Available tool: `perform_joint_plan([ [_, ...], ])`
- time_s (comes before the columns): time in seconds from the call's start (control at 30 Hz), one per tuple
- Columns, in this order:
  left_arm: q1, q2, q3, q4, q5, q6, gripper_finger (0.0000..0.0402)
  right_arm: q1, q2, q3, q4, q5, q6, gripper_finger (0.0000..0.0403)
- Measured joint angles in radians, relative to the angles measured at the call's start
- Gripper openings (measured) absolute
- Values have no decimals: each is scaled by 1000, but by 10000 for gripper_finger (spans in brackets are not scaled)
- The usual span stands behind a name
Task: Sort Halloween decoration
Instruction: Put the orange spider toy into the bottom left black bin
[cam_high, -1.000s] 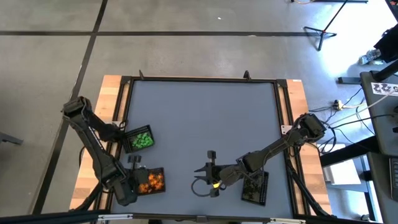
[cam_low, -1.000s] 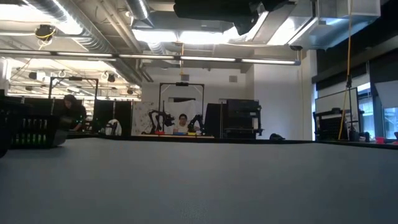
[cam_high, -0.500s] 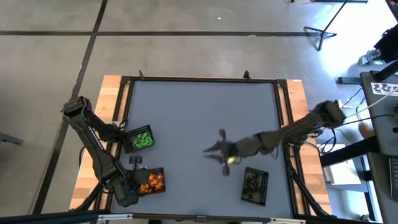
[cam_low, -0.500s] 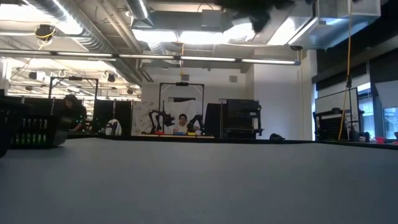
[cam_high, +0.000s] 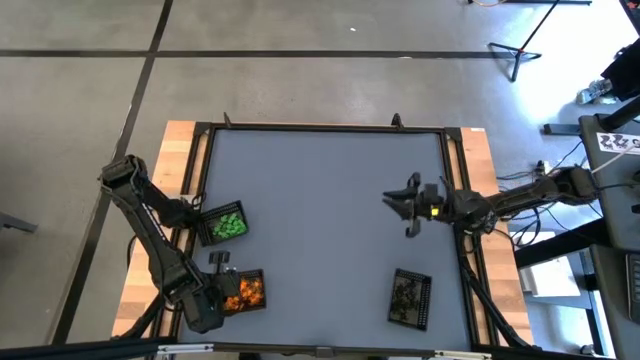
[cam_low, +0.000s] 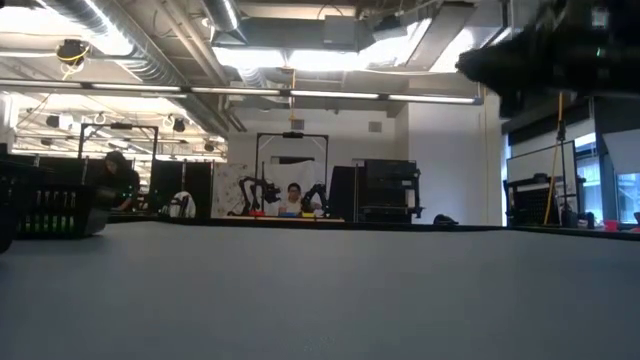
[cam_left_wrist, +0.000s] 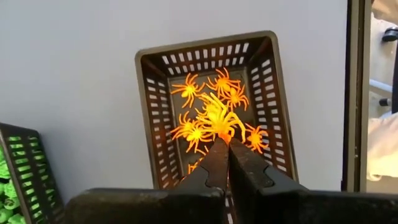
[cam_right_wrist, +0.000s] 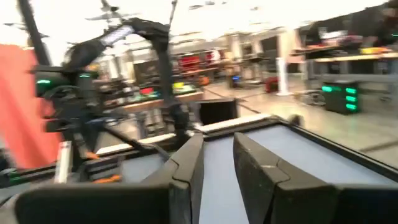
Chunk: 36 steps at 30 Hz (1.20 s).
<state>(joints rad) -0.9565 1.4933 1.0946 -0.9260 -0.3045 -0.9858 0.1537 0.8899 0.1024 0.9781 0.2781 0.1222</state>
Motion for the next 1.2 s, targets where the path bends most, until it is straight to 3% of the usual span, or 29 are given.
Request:
perform_joint_plan([
  [0.13, 1, 0, 0, 0, -23, 0, 0, -140, -51, -72, -13, -58, 76, 75],
  [0.4, 1, 0, 0, 3, -28, -10, 0, -488, -58, -15, -63, -499, 168, 6],
  [0.5, 1, 0, 0, 4, -28, -33, 0, -545, -123, 8, -59, -570, 173, 9],
  [0.6, 1, 0, 0, 8, -28, -34, 0, -561, -207, 11, -154, -533, 185, 15],
  [0.77, 1, 0, 0, 18, -48, -36, 0, -541, -364, 11, -481, -438, 187, 4],
  [0.9, 1, 0, 0, 24, -63, -36, 0, -437, -427, 11, -679, -248, 159, 3],
  [1.07, 1, 0, 0, 32, -78, -49, 0, -265, -437, 10, -697, -74, 62, 3],
  [1.2, 1, 0, 0, 32, -79, -55, 0, -145, -436, -11, -633, -31, 12, 3],
])
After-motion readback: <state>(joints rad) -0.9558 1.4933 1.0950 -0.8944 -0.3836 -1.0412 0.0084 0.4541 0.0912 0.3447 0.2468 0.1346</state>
